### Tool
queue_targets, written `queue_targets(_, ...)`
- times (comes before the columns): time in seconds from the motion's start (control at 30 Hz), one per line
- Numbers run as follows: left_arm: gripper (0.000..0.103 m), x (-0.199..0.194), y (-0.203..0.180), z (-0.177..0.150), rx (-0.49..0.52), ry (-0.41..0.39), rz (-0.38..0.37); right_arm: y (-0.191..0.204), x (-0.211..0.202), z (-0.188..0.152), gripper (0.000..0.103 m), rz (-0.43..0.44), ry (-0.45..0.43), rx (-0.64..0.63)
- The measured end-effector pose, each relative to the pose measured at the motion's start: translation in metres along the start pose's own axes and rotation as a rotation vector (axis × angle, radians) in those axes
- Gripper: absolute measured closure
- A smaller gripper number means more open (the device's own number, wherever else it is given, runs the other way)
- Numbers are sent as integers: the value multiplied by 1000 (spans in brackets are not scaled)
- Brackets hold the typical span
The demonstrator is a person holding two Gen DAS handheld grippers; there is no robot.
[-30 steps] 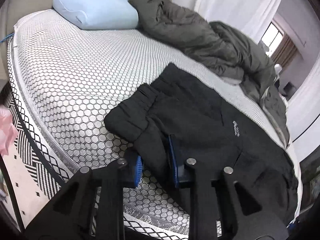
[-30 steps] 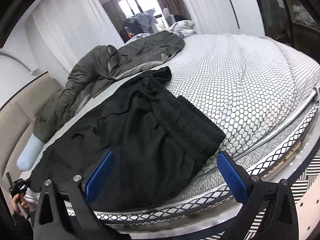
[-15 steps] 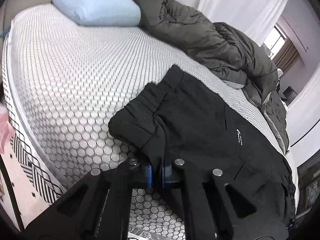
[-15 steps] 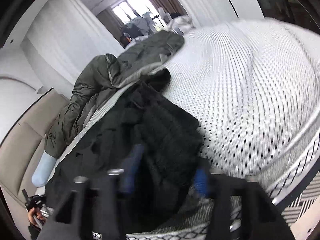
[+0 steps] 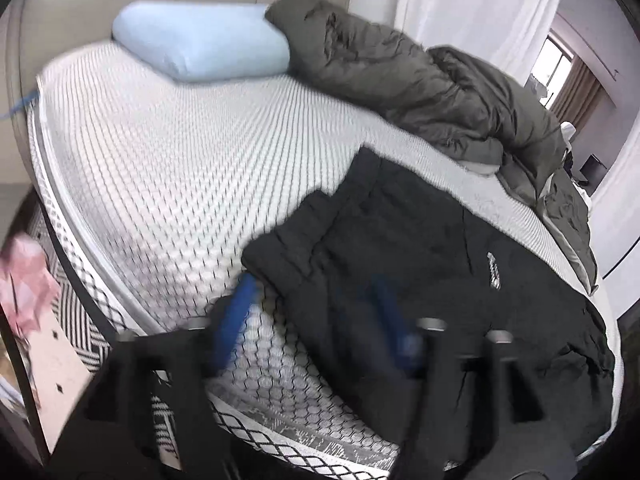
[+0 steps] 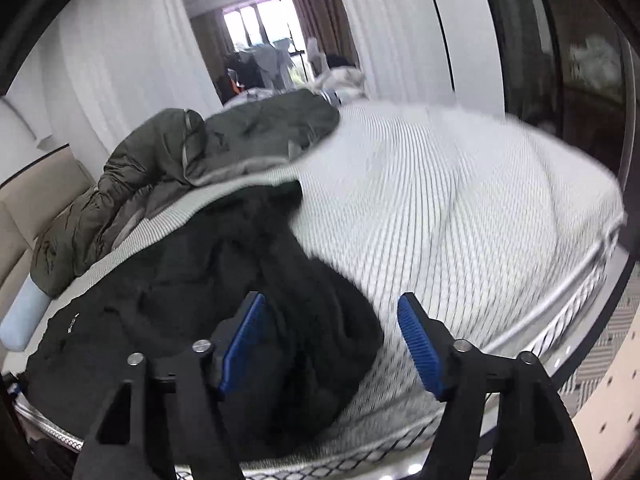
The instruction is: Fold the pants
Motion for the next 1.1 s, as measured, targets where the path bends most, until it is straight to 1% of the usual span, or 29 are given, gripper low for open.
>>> queue_targets(0.03,18,-5,-3,5,3,-21,-8,5,4,12,27,10,12,-31)
queue_targets(0.07,17,-8,-6,9,8,-33,-28,9,8,22,23,15,21,-51)
queue_targets(0.13,16,-11,-13,20,15,-21,-62,20,22,43,22,42,46,-93)
queue_targets(0.17,14,-9,-20,26,17,-13,-65,25,31,51,21,61,66,-107)
queue_targets(0.2,10,-6,-25,31,23,-4,-70,29,38,57,21,73,76,-118)
queue_targets(0.23,2,-1,-33,38,35,8,-84,35,51,67,21,94,96,-133)
queue_targets(0.3,1,13,-41,49,35,35,-99,43,76,80,21,129,141,-142)
queue_targets(0.37,1,38,-50,65,23,89,-97,51,109,93,21,150,203,-151)
queue_targets(0.43,1,63,-55,82,16,121,-100,55,138,101,21,147,260,-161)
queue_targets(0.5,1,93,-55,92,13,167,-77,55,168,106,21,123,314,-164)
queue_targets(0.53,3,116,-56,98,12,214,-54,54,182,108,21,108,331,-159)
queue_targets(0.57,6,130,-56,100,7,241,-35,52,195,110,21,110,353,-141)
queue_targets(0.6,13,145,-57,101,6,274,-16,50,204,111,21,120,370,-119)
queue_targets(0.63,25,163,-60,102,16,324,-2,47,213,111,21,135,384,-91)
queue_targets(0.67,29,172,-62,100,22,352,3,45,220,111,21,146,399,-72)
queue_targets(0.7,30,181,-66,98,46,382,2,45,228,112,21,146,407,-68)
queue_targets(0.73,29,189,-76,97,101,395,13,44,235,113,21,138,417,-75)
queue_targets(0.8,30,202,-92,96,192,404,35,43,249,115,26,128,443,-78)
queue_targets(0.87,42,211,-105,99,248,404,60,42,260,116,33,139,464,-67)
queue_targets(0.9,53,214,-113,101,286,405,67,43,265,119,34,141,467,-70)
queue_targets(0.93,65,215,-118,103,315,397,77,42,269,120,39,139,467,-75)
queue_targets(0.97,67,216,-122,105,331,397,67,44,275,122,50,143,473,-86)
queue_targets(1.0,69,217,-124,102,338,396,57,48,279,124,60,151,478,-97)
queue_targets(1.03,70,217,-125,103,334,388,56,52,283,125,71,138,481,-127)
queue_targets(1.07,70,216,-126,104,337,380,53,59,284,126,79,125,471,-175)
queue_targets(1.1,72,215,-128,106,342,365,53,67,282,129,83,116,443,-225)
Point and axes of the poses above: each gripper's, at about its wrist camera, not at the fingertips, and x roughly the way its jaws point, y to its left, z to its top, the point moved 2 cm from there along x, roughly the way its jaws point, and after that the axes turned 7 degrees about -x, right-handed, at the moved point
